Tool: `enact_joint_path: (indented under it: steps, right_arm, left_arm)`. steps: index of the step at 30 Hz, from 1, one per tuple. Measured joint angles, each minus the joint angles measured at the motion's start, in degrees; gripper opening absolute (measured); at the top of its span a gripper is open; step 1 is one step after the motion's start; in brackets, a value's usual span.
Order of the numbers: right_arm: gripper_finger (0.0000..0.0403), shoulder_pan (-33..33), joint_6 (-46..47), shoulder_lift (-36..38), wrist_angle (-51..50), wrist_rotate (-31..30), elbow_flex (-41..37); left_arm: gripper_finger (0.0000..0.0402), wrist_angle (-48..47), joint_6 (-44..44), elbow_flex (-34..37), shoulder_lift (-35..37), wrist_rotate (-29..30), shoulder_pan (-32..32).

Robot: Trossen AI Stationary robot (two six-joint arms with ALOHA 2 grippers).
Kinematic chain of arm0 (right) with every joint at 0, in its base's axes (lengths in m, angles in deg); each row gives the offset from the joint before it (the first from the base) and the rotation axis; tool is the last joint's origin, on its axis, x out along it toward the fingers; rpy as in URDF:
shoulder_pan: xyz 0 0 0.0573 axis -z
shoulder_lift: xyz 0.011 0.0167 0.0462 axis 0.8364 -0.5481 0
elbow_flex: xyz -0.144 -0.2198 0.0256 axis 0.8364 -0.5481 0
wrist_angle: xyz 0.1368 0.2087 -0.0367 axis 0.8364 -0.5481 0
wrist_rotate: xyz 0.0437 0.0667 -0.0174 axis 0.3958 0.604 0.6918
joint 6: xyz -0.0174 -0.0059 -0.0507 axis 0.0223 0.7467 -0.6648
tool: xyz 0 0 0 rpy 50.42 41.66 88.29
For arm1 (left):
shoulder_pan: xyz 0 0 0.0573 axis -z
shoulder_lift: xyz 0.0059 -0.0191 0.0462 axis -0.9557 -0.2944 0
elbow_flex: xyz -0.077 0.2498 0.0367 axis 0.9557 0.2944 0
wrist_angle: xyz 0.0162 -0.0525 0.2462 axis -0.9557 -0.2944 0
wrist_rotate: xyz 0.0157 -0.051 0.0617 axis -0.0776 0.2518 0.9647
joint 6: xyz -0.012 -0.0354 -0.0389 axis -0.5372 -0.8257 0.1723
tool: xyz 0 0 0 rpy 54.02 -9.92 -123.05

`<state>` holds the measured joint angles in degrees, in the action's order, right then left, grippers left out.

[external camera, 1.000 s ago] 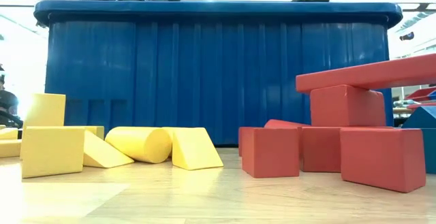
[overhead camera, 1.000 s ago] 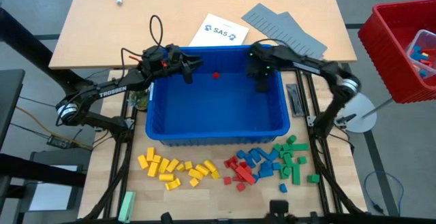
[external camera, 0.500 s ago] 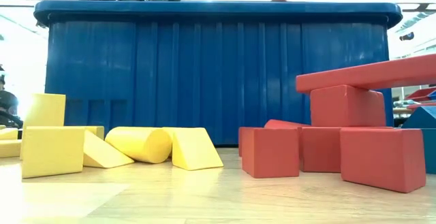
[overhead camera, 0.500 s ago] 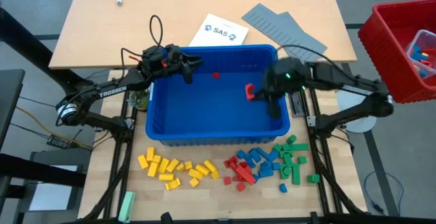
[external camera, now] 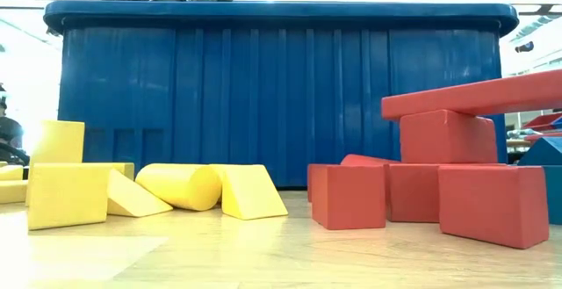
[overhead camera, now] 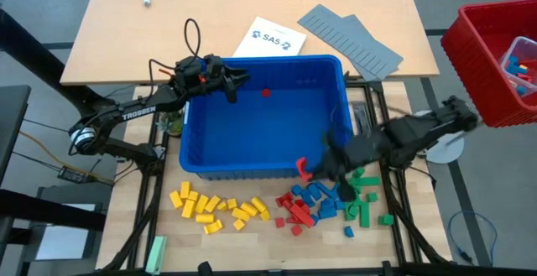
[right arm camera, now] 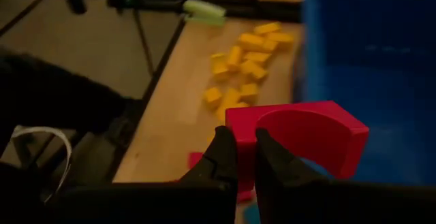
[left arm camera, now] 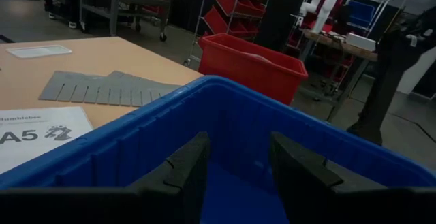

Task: Sort blocks
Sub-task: Remove the red block from the blue bin

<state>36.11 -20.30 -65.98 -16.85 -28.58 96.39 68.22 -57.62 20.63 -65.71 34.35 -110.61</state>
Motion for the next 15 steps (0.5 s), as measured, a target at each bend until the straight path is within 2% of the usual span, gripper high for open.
enact_joint_path:
  steps: [6, 15]
  right_arm:
    - [0.0018, -8.3, 1.9, -6.3, 1.1, -3.4, 0.0]
    - [0.0018, -14.7, 3.0, -17.4, 0.7, -4.1, 0.0]
  left_arm:
    - [0.0163, 0.0, 0.0, 0.0, 0.0, 0.0, 0.0]
    - [0.0163, 0.0, 0.0, 0.0, 0.0, 0.0, 0.0]
